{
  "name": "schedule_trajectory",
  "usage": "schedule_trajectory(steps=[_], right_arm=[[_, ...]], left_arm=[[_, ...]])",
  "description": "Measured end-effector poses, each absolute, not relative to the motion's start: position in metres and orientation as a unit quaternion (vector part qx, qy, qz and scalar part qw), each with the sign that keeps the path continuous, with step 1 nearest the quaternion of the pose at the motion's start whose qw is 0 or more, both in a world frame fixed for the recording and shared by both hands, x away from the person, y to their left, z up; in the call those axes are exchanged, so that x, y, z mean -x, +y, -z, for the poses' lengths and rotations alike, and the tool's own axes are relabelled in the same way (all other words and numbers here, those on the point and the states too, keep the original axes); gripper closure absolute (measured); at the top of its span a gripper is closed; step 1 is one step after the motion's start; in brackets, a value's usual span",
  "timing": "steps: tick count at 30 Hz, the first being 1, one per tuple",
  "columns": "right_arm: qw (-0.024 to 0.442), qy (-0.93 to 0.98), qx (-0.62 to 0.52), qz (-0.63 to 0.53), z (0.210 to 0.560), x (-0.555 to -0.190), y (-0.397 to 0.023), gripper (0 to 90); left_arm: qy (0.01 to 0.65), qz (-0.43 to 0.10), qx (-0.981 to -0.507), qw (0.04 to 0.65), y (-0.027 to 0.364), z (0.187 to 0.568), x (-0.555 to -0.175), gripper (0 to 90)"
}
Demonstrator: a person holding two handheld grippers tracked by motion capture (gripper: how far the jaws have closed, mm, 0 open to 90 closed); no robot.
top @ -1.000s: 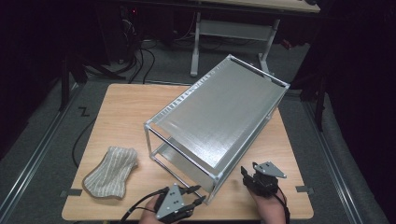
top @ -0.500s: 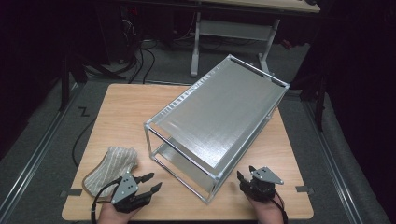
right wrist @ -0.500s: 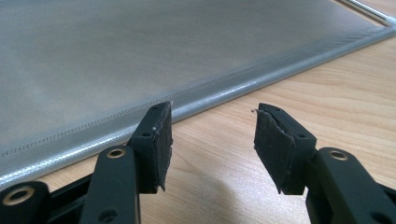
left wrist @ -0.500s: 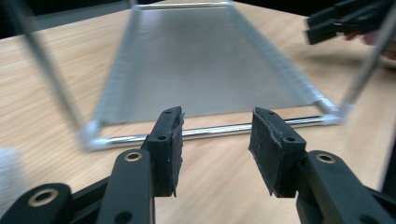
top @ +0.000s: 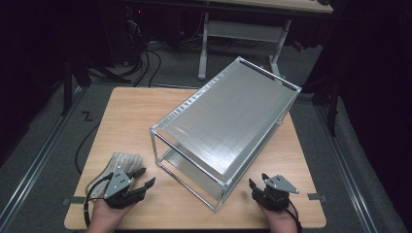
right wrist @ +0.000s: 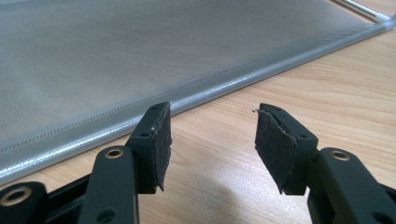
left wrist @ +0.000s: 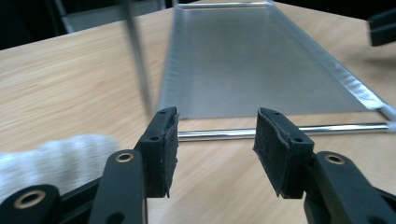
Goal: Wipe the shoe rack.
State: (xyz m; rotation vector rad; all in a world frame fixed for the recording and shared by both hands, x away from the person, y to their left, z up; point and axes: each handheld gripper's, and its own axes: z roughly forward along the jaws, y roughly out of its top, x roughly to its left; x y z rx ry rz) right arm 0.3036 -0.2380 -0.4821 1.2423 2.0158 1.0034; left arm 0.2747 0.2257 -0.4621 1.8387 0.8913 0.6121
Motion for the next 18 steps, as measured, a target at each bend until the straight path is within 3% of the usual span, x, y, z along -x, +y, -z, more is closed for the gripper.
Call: schedule_trajectory(steps=[8,18], right_arm=[[0.280,0.764,-0.447,-0.371,0.483,-0.303,-0.233,45.2],[0.272,0.769,-0.441,-0.374,0.484,-0.306,-0.233,45.1]], left_arm=[[0.412,-0.284,-0.752,0.428,0.268,0.458,-0.273,40.6],[0.474,-0.287,-0.729,0.402,0.310,0.472,-0.276,33.1]])
